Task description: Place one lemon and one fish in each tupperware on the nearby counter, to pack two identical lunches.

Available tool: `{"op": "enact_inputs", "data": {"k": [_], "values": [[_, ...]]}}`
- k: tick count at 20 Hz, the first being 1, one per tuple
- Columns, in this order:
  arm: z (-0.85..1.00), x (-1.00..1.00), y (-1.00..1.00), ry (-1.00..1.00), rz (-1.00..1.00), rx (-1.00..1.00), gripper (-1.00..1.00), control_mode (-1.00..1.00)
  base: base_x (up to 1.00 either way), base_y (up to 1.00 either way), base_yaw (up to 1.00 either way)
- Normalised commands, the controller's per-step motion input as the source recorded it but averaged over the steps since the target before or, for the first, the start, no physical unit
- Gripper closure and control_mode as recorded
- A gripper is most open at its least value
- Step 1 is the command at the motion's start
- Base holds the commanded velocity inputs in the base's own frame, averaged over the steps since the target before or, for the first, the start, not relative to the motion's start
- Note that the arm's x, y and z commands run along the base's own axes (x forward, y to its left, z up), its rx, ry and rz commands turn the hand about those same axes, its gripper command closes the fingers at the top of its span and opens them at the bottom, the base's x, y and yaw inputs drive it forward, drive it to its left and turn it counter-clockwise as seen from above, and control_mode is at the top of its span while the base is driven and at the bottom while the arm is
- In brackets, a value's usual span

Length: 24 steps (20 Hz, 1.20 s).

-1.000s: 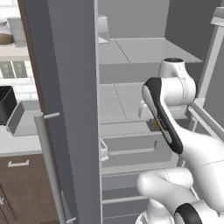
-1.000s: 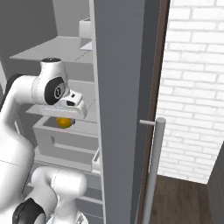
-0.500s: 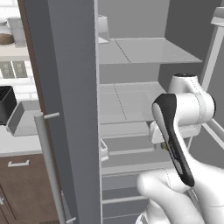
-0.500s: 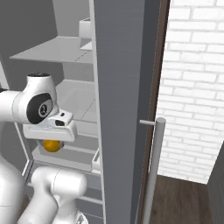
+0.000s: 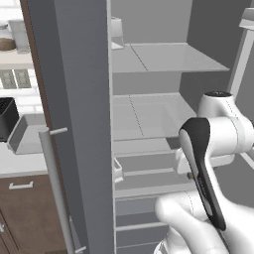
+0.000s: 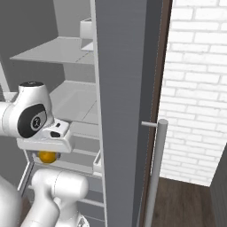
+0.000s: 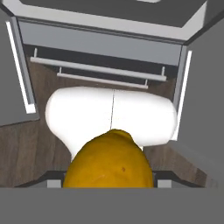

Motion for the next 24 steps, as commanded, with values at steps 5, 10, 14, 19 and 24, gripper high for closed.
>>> {"op": "enact_inputs", "data": {"k": [5,10,14,19,24], "values": [[0.00,-0.09,0.00,0.00,0.00,0.00,1.00,1.00,-0.52,0.00,0.00],[0.00,0.00,0.00,0.00,0.00,0.00,1.00,1.00,-0.99,0.08,0.08],[0.00,0.00,0.00,0.00,0.00,0.00,1.00,1.00,-0.82,0.40,0.61],[0.00,0.00,0.00,0.00,0.00,0.00,1.00,1.00,-0.32,0.66,0.87],[0.00,0.00,0.00,0.00,0.00,0.00,1.00,1.00,-0.09,0.58,0.82]]}}
